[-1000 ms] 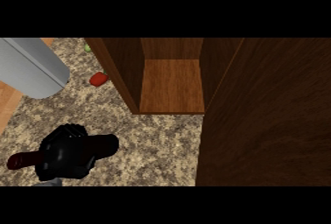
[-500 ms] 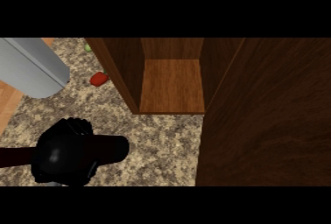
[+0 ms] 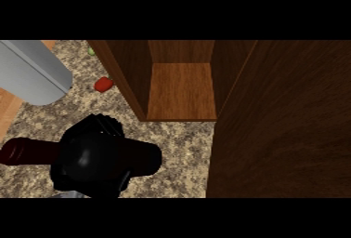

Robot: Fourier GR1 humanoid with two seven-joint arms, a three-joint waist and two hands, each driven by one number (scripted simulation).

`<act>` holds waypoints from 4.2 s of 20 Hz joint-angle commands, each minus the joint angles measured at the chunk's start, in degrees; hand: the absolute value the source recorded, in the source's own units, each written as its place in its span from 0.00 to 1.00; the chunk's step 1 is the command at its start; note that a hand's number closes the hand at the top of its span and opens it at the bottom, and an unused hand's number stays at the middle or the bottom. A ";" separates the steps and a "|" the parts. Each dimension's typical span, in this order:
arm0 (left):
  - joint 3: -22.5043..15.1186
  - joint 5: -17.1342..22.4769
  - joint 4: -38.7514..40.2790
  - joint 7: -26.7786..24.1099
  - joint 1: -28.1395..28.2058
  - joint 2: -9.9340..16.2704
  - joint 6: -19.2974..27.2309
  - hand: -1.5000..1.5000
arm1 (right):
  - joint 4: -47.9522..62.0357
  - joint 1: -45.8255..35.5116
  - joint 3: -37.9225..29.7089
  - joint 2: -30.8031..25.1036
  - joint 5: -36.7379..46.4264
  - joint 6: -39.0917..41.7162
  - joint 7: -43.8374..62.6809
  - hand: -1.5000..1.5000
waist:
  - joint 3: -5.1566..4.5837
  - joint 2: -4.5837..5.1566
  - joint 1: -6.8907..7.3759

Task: Pick up the wine, place it into the cabinet and close the cabinet

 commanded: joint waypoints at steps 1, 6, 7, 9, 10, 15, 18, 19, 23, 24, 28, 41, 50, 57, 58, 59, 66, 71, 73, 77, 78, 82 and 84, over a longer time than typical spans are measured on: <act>-4.80 -3.23 -6.30 5.57 -0.80 -2.81 3.74 1.00 | -5.59 3.86 -2.23 0.20 -5.86 0.75 -0.18 0.00 | 0.01 -0.02 0.08; -5.90 -3.01 -0.84 10.40 -12.70 -4.85 10.18 1.00 | -6.32 1.65 -1.46 -0.12 -4.21 0.08 2.51 0.00 | -0.03 0.07 -0.20; -10.62 -3.61 -1.08 9.05 -11.61 -4.87 14.25 1.00 | -5.57 2.59 -3.71 -0.97 -7.97 1.71 1.59 0.00 | -0.01 0.05 -0.28; -13.20 -4.38 1.03 10.82 -15.38 -4.89 19.59 1.00 | -5.15 -0.35 -4.71 -0.99 -9.08 0.43 3.67 0.00 | -0.01 0.07 -0.50; -12.26 -3.12 0.35 14.45 -19.11 -4.90 20.84 1.00 | -5.63 0.41 -3.83 -0.63 -7.79 0.82 2.79 0.00 | -0.01 0.05 -0.57; -15.05 -5.86 5.26 10.31 -22.82 -4.93 25.64 1.00 | -4.17 3.05 -2.51 1.65 -6.95 1.17 -0.60 0.00 | 0.00 0.09 -0.52; -15.05 -6.16 6.47 15.71 -28.45 -4.93 30.31 1.00 | -6.52 4.88 -2.62 0.48 -6.56 2.35 -0.38 0.00 | 0.00 0.02 -0.56; -15.97 -6.33 6.69 13.54 -28.10 -4.93 31.00 1.00 | -8.43 0.88 -1.98 -0.23 -7.11 0.39 4.79 0.00 | -0.04 -0.01 -0.52; -17.39 -5.25 10.15 13.73 -31.20 -4.93 35.09 1.00 | -8.10 6.14 -3.62 -0.24 -8.52 3.38 0.26 0.00 | 0.00 0.02 -0.76; -16.20 -2.97 14.39 6.76 -28.72 -4.93 31.32 1.00 | -4.87 3.31 -0.80 1.30 -4.76 1.84 -0.38 0.00 | -0.05 0.17 -0.44; -13.19 -7.69 11.66 13.97 -31.53 -4.52 31.10 1.00 | -4.50 -0.72 -2.07 0.32 -4.51 -0.11 2.30 0.00 | -0.05 0.07 0.08; -14.91 6.22 23.78 -3.39 -29.83 -4.93 34.89 1.00 | -6.22 5.32 -5.57 -0.97 -10.39 4.28 -1.04 0.00 | -0.04 0.18 -0.65; -15.52 3.84 34.06 -12.00 -27.56 -4.93 32.24 1.00 | -4.39 -0.23 -3.46 -0.36 -5.84 0.97 2.42 0.00 | -0.08 0.19 -0.21; -14.18 1.81 33.00 -9.76 -29.45 -4.63 34.16 1.00 | -1.78 -1.70 -4.81 -0.17 -5.71 0.84 1.09 0.00 | -0.05 0.08 0.19; -13.87 3.36 36.77 -15.24 -28.55 -4.93 34.15 1.00 | -5.75 5.69 -2.66 1.00 -5.54 4.28 -2.87 0.00 | -0.04 0.11 -0.35; -10.93 4.21 38.74 -13.50 -32.85 -4.93 33.39 1.00 | -4.60 0.87 -5.36 -0.84 -8.62 2.56 1.40 0.00 | -0.05 0.15 -0.35; -8.59 6.07 40.31 -17.56 -29.81 -4.92 30.99 1.00 | -8.24 1.61 -6.98 -1.80 -10.91 2.49 3.27 0.00 | -0.06 0.08 -0.46; -6.55 7.27 43.52 -13.38 -35.73 -4.33 28.58 1.00 | -2.32 -0.52 -2.94 0.65 -5.27 1.39 -0.55 0.00 | -0.06 0.11 0.01; -5.03 9.96 51.15 -18.21 -39.20 -4.93 27.13 1.00 | -4.74 2.72 -5.45 -0.16 -8.86 2.63 -0.12 0.00 | -0.05 0.23 -0.73; -6.59 13.37 53.77 -16.40 -43.22 -4.93 29.95 1.00 | -5.68 4.47 -4.20 -0.44 -8.64 3.68 0.47 0.00 | -0.05 0.20 -1.15; -5.95 14.75 57.27 -21.69 -41.15 -4.93 28.13 1.00 | -3.09 3.45 -7.27 -0.85 -11.41 4.21 -1.40 0.00 | -0.05 0.34 -1.28; -4.77 14.20 63.36 -19.97 -47.47 -4.93 28.68 1.00 | -3.65 0.84 -4.38 -0.32 -9.23 2.86 0.63 0.00 | -0.06 0.37 -1.44; -0.27 12.79 66.34 -21.40 -48.11 -4.93 24.68 1.00 | -0.17 2.72 -5.16 0.80 -7.48 3.51 -3.98 0.00 | -0.04 0.37 -0.80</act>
